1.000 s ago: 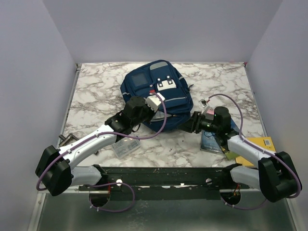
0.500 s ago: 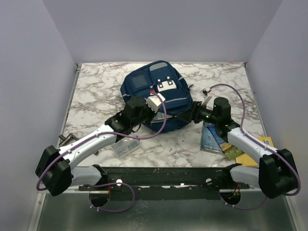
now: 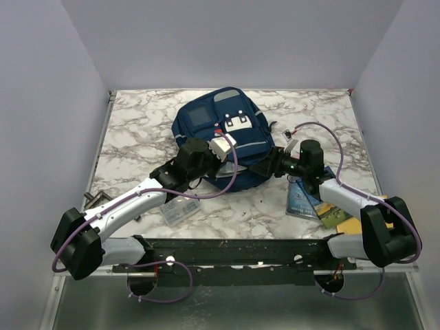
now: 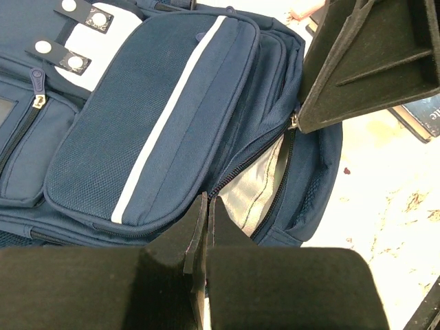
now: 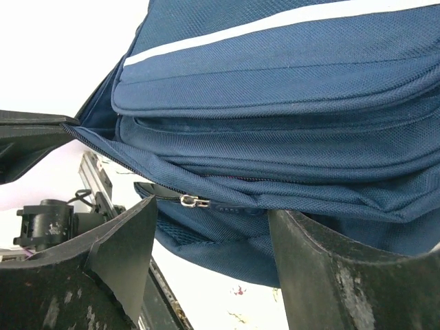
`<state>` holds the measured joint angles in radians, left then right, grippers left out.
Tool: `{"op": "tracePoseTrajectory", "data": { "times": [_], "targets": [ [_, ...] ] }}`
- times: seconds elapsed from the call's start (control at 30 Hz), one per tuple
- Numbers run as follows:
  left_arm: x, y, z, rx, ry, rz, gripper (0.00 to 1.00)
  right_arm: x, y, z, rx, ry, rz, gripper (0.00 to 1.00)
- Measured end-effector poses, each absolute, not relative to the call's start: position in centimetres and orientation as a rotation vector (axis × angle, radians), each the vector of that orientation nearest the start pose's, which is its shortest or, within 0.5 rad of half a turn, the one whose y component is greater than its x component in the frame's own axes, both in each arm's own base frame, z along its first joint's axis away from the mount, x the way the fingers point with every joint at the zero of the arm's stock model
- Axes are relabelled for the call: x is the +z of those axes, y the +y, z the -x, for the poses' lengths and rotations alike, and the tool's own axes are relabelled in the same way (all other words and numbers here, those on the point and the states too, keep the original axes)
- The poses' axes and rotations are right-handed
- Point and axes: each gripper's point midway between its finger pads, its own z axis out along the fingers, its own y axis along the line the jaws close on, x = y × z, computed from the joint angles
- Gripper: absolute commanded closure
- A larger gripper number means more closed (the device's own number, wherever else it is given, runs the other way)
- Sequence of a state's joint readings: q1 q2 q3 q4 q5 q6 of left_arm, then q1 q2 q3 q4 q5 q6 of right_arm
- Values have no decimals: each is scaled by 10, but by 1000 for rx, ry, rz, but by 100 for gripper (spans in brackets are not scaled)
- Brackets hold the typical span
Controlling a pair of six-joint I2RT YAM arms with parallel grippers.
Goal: Pack the student bag
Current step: Unzip the student bag at the center of the board.
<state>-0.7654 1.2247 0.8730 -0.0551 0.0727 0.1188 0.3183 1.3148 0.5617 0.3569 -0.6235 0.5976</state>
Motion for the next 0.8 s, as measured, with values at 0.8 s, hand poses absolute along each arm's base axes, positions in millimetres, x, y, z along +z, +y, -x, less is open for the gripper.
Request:
{"op": "tracePoseTrajectory", "data": {
  "times": [0.8],
  "targets": [
    [194, -277, -277, -504, 1817, -900, 100, 129, 234, -271, 1391, 2031, 202, 65]
  ]
}}
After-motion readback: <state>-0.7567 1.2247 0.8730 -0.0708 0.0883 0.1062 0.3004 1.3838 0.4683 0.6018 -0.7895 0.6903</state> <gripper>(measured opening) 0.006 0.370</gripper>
